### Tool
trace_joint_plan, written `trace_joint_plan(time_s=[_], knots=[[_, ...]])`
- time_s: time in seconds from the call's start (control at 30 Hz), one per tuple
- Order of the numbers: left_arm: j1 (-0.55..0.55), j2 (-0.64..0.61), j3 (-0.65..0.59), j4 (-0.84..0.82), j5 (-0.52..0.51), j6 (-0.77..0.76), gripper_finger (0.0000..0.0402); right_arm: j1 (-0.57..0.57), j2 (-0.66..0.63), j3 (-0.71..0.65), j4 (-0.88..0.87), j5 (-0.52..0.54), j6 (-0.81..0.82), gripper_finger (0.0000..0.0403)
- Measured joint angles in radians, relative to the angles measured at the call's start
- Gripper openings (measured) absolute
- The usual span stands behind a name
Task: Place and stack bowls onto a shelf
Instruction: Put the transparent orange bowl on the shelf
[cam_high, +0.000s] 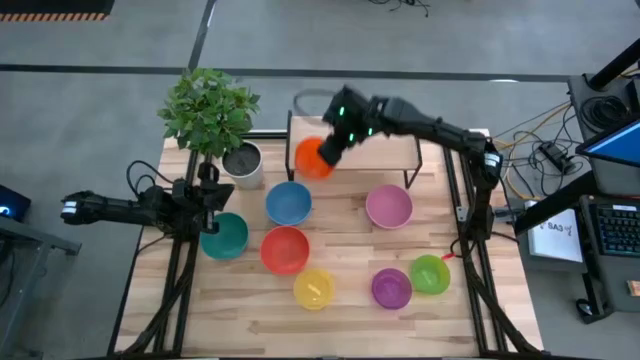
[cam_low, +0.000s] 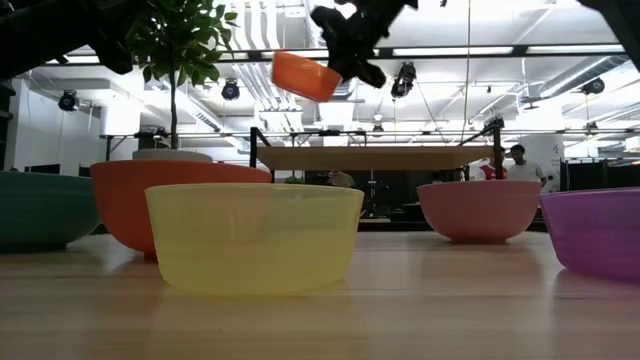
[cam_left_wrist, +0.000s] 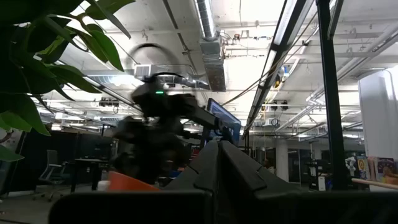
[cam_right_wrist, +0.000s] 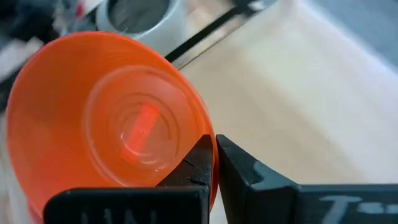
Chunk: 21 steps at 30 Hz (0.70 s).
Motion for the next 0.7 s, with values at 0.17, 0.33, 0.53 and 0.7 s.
trace_joint_plan(time_s=[0.17,0.33,0.53,0.7], knots=[[0.0,0.0,0.0,0.001,0.0,0.0,0.0,-0.11,0.045,0.032,0.001,-0.026,0.03,0.0009],[0.0,0.0,0.0,0.006,0.0,0.0,0.0,-0.167,0.112,0.033,0.0,-0.07,0.049,0.0009],[0.0,-0.001,0.0,0.008,0.0,0.0,0.0,-0.174,0.186,0.033,0.015,-0.077,0.054,0.0009],[0.0,-0.002,0.0,0.008,0.0,0.0,0.0,-0.173,0.209,0.047,0.031,-0.073,0.047,0.0009]])
